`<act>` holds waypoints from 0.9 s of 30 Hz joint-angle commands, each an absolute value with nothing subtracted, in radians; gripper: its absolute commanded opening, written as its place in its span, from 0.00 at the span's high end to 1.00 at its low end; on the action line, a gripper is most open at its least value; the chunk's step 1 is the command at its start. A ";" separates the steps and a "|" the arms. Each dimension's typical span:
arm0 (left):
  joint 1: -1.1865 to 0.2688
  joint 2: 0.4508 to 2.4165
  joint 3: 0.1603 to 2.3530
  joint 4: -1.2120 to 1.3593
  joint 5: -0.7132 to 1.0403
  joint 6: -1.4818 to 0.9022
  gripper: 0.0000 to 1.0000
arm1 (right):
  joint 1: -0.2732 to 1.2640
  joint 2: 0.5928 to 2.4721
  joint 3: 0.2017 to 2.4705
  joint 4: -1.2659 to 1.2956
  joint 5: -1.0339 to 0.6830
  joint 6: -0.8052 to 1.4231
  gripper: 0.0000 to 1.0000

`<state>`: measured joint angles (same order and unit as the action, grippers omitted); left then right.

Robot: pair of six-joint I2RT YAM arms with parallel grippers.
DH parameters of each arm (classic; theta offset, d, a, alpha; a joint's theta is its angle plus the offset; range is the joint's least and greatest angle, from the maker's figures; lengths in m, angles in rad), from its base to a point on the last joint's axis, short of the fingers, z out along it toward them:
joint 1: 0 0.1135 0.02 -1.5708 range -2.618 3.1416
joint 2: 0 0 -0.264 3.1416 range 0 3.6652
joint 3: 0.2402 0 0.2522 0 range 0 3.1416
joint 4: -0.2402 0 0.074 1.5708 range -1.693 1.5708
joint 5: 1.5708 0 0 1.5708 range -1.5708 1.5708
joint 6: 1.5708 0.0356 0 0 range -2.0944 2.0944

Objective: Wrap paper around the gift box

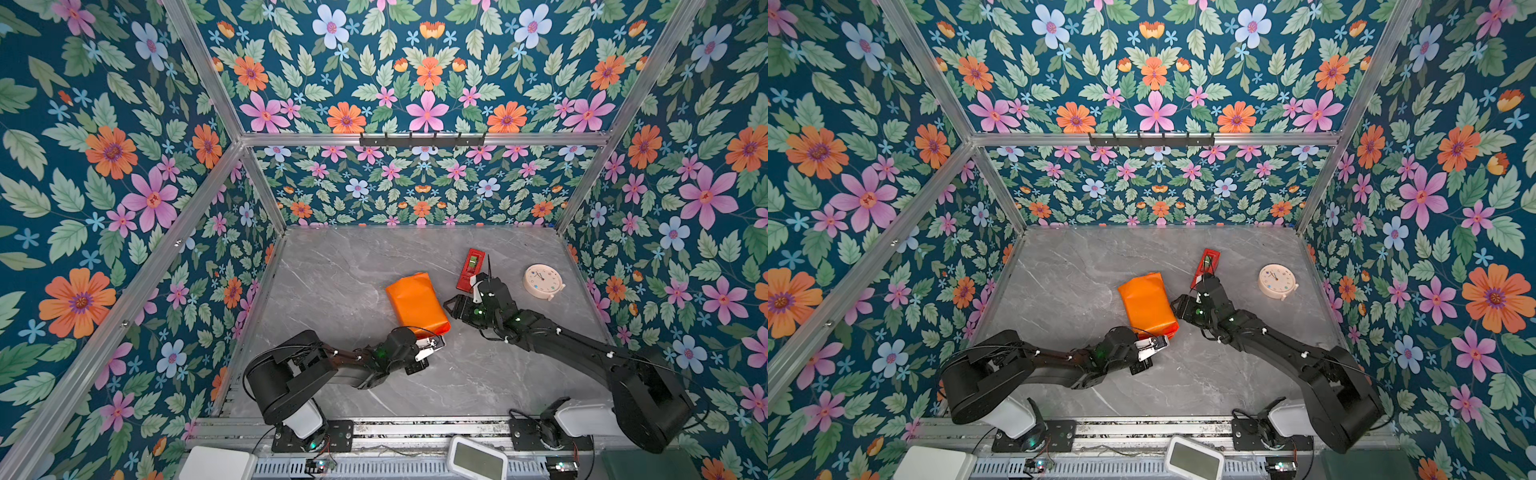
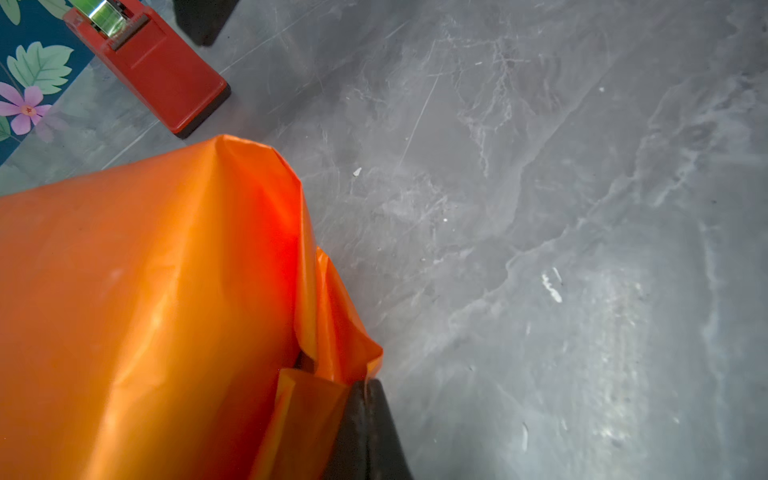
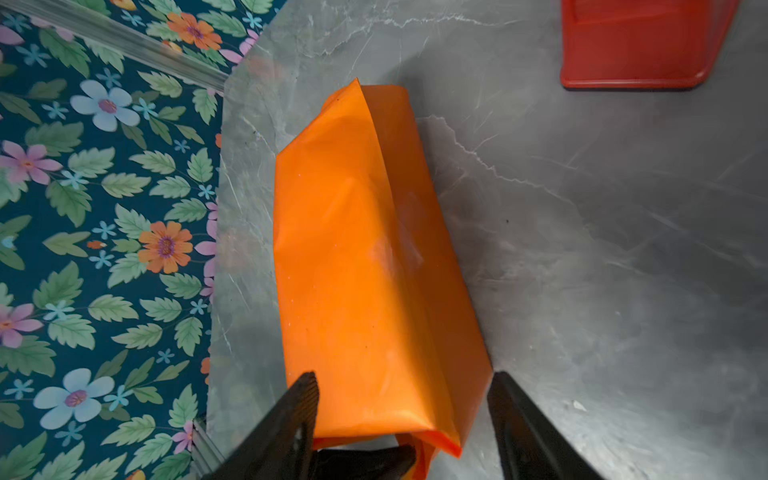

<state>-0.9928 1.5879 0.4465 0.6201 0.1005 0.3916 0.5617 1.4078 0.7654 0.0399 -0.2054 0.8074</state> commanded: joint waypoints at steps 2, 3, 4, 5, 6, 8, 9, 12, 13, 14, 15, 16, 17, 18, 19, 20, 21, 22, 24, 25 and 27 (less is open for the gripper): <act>-0.992 1.569 0.437 0.599 0.129 0.397 1.00 | 0.563 1.493 0.814 0.009 -0.292 0.729 0.33; -0.992 1.564 0.435 0.598 0.129 0.395 1.00 | 0.564 1.506 0.813 0.020 -0.307 0.731 0.33; -0.992 1.562 0.436 0.598 0.130 0.393 1.00 | 0.565 1.516 0.810 0.024 -0.313 0.735 0.34; -0.992 1.557 0.434 0.599 0.130 0.393 1.00 | 0.565 1.523 0.806 0.025 -0.314 0.736 0.34; -0.992 1.553 0.436 0.601 0.132 0.393 1.00 | 0.567 1.527 0.799 0.029 -0.315 0.738 0.35; -0.992 1.543 0.441 0.602 0.133 0.391 1.00 | 0.572 1.532 0.785 0.032 -0.310 0.739 0.36; -0.992 1.539 0.445 0.603 0.133 0.391 1.00 | 0.575 1.534 0.778 0.031 -0.307 0.739 0.37; -0.993 1.524 0.457 0.594 0.130 0.399 1.00 | 0.583 1.534 0.757 0.029 -0.287 0.740 0.38; -0.993 1.518 0.463 0.588 0.128 0.403 1.00 | 0.586 1.534 0.752 0.029 -0.282 0.741 0.38; -0.992 1.513 0.467 0.586 0.126 0.405 1.00 | 0.585 1.535 0.748 0.028 -0.281 0.743 0.38; -0.992 1.506 0.471 0.584 0.121 0.409 1.00 | 0.588 1.534 0.743 0.028 -0.276 0.744 0.38; -0.992 1.501 0.475 0.583 0.118 0.412 1.00 | 0.590 1.532 0.740 0.025 -0.269 0.744 0.38; -0.992 1.495 0.477 0.581 0.114 0.413 1.00 | 0.593 1.531 0.736 0.022 -0.263 0.747 0.38; -0.992 1.489 0.481 0.580 0.111 0.420 1.00 | 0.596 1.529 0.733 0.021 -0.257 0.747 0.38; -0.992 1.484 0.484 0.577 0.106 0.423 1.00 | 0.599 1.527 0.730 0.017 -0.251 0.747 0.38; -0.992 1.480 0.486 0.577 0.104 0.426 1.00 | 0.603 1.525 0.729 0.014 -0.247 0.748 0.39; -0.992 1.476 0.487 0.576 0.102 0.431 1.00 | 0.606 1.523 0.726 0.012 -0.240 0.750 0.39; -0.992 1.473 0.488 0.576 0.096 0.435 1.00 | 0.608 1.521 0.724 0.011 -0.237 0.752 0.39; -0.992 1.467 0.489 0.572 0.088 0.447 1.00 | 0.613 1.520 0.723 0.007 -0.235 0.754 0.39; -0.992 1.464 0.490 0.570 0.083 0.456 1.00 | 0.614 1.520 0.724 0.004 -0.233 0.753 0.39; -0.992 1.463 0.504 0.541 0.079 0.480 1.00 | 0.619 1.522 0.727 -0.003 -0.229 0.755 0.40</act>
